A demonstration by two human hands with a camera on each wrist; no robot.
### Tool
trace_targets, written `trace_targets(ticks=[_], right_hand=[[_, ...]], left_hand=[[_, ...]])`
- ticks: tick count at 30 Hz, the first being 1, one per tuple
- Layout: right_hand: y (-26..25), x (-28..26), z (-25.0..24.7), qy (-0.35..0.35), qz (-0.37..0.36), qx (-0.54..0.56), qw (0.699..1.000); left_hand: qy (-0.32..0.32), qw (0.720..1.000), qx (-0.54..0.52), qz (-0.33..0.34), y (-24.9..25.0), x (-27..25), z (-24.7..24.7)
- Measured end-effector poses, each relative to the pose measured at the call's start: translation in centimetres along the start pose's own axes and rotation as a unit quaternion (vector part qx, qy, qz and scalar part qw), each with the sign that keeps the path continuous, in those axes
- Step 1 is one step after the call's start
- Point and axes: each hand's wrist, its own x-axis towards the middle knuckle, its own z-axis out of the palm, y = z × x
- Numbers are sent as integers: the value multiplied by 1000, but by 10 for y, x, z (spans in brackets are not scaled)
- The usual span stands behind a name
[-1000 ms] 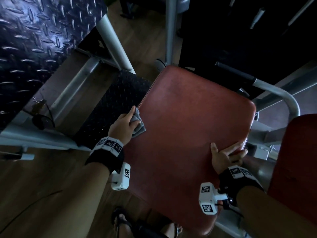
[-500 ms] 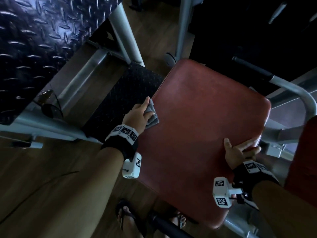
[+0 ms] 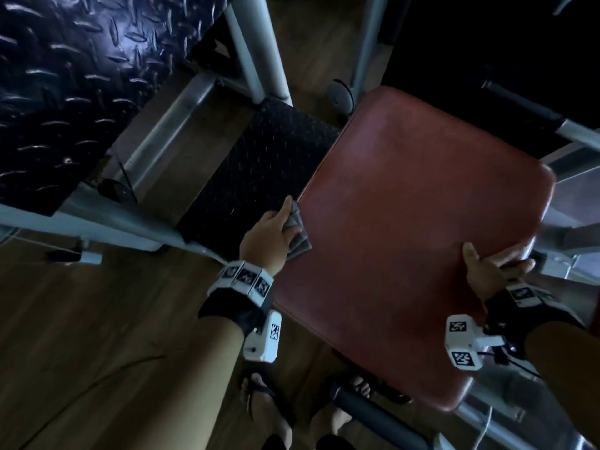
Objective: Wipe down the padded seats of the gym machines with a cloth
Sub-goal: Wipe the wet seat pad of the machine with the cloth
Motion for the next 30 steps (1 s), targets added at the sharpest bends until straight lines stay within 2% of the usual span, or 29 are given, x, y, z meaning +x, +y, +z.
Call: trace_targets(ticks=[5,13,21,22,25,28,30], right_hand=[[5,4,6,18,1,31,999],[5,5,4,12,-5,8,1000],[9,8,9,12,27,44,999],[9,11,9,9,26,45,999],[10,16,7,-61,19,28,998],[10,15,7,-20,23,49,998],[10,11,6,-19,16,29,999]], left_hand=[[-7,1000,9,3,9,10,-2],[15,999,-32,-31,-26,-59,-1],[-3,998,-24,-59,-5,-26,-2],[-4,998,-25,-66,-4,-26,-2],[-11,995,-30,-97,-4,-34,-1],[-23,988,-80,-127,-2,-47,3],[-13,981,-116,-155,-1,-55,6]])
